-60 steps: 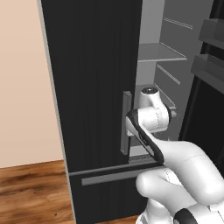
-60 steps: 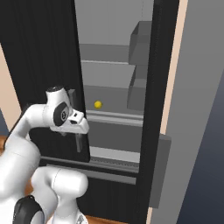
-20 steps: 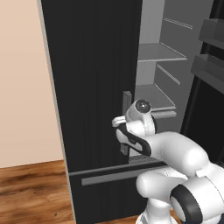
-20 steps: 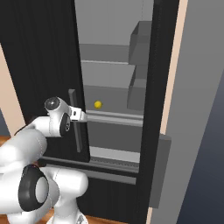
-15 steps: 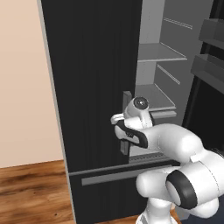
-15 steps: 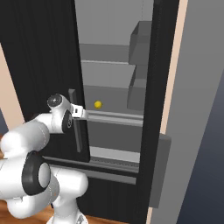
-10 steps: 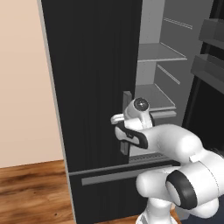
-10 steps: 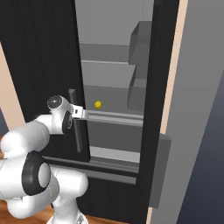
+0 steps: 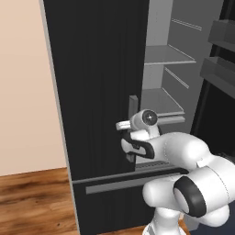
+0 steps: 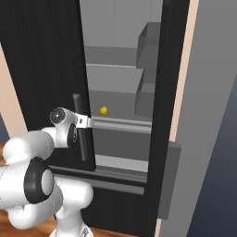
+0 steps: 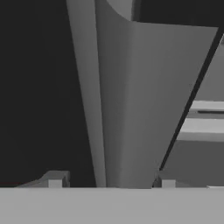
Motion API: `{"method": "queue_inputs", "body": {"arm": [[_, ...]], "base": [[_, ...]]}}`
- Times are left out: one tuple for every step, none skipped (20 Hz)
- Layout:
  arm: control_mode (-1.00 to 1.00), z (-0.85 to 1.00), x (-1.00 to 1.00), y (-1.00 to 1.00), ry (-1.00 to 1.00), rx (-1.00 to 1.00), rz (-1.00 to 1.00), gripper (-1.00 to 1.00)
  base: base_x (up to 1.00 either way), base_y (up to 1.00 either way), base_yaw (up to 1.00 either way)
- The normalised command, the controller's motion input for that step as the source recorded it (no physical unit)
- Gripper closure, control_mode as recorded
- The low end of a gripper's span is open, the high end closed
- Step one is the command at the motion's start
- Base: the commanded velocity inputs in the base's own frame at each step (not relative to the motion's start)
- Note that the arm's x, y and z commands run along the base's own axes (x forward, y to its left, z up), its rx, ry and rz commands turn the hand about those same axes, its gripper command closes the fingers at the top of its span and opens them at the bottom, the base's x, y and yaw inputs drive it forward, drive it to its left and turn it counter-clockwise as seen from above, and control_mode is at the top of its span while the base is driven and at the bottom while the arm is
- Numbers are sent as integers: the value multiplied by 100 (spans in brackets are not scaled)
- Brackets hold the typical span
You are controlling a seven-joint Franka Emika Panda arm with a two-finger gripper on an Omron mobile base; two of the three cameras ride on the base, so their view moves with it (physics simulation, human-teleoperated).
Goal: Retrieve a lemon from the fridge and place it on the cutting board with the fish.
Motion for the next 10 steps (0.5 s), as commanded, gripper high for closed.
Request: {"method": "queue_inputs", "body": {"arm": [[-100,0,16,0,0,0,1,100],[-100,0,0,0,0,0,0,100],[-100,0,0,0,0,0,0,100],[-100,0,0,0,0,0,0,100],[-100,0,0,0,0,0,0,100],[-100,0,-6,0,0,0,0,100],[-100,0,-28,0,0,-3,-2,100],[-100,0,-66,6,0,-7,-11,100],[-100,0,-76,12,0,-8,-14,100],[-100,7,-84,10,0,-10,-19,100]], "base": [[0,0,0],[0,0,0],[0,0,0],[0,0,0],[0,0,0],[0,0,0],[0,0,0],[0,0,0],[0,0,0],[0,0,0]]}}
